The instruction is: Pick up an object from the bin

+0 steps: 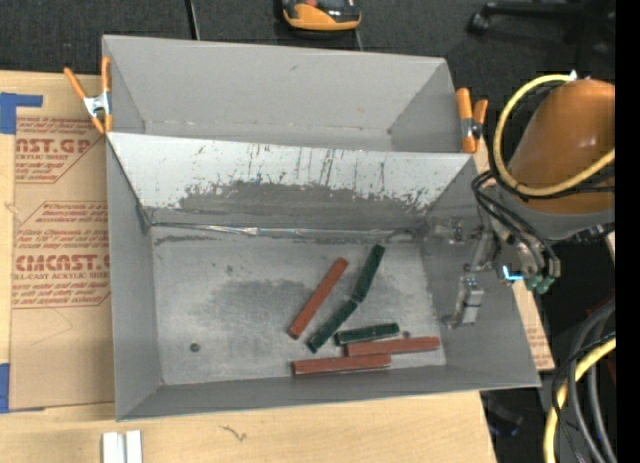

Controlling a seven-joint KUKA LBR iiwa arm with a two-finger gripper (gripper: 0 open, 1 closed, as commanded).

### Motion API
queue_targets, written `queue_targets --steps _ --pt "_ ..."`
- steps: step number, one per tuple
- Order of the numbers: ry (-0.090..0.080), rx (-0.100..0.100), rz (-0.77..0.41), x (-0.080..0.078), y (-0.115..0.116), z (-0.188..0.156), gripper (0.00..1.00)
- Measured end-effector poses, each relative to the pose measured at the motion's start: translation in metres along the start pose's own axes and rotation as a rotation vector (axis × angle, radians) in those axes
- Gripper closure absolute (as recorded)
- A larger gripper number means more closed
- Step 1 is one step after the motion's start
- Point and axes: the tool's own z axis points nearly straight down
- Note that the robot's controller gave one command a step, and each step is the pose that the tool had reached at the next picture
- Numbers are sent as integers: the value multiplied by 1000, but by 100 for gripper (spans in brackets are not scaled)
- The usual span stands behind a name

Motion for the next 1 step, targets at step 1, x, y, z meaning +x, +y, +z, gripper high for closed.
queue_targets --steps 1 --pt "-8 1 -2 -2 1 -4 0"
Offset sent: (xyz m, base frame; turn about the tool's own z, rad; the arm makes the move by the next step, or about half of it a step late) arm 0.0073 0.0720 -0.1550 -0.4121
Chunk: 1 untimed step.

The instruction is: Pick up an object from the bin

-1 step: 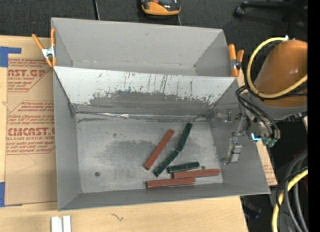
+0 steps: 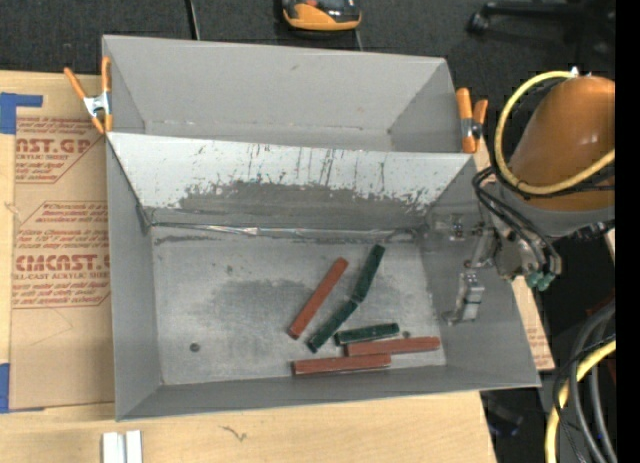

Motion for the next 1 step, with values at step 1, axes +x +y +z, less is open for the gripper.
queue_targets --steps 1 --pt "-2 0 -136 -2 24 52 0"
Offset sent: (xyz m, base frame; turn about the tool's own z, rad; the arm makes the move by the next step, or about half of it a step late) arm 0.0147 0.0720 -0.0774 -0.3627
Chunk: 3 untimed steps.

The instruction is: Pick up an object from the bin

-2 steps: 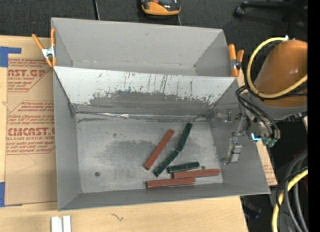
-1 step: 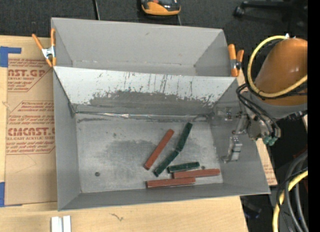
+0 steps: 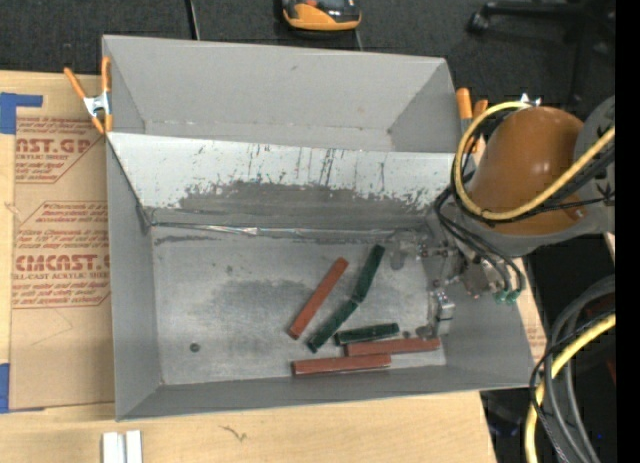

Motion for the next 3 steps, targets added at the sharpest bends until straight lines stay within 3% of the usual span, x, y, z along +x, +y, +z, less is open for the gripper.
queue_targets --steps 1,2,3 --pt "3 -4 -232 -20 50 27 0" --pt "1 -1 -368 -31 50 42 0" --pt "-3 -1 -647 -79 64 96 0"
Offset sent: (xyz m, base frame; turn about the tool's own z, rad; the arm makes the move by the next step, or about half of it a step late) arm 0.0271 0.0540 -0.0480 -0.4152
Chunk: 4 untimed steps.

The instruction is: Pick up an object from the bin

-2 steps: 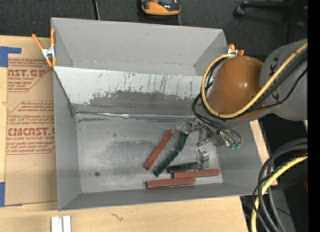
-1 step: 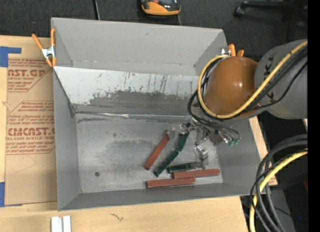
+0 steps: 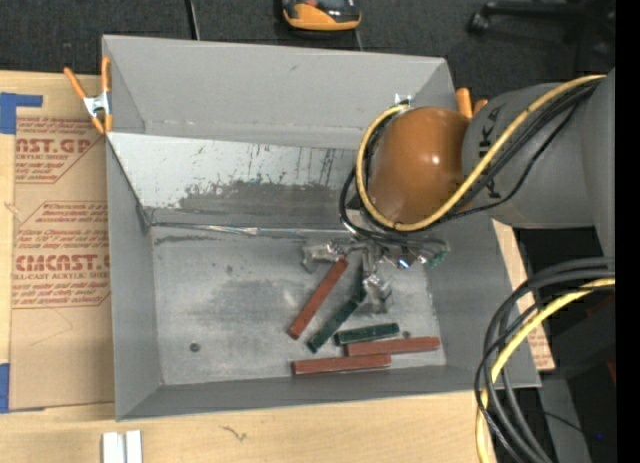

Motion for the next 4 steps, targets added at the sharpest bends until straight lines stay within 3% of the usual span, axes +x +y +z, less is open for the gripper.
queue_targets --steps 1,4 --pt "-9 5 55 -4 -4 16 100" --pt "4 -4 64 2 1 7 100"
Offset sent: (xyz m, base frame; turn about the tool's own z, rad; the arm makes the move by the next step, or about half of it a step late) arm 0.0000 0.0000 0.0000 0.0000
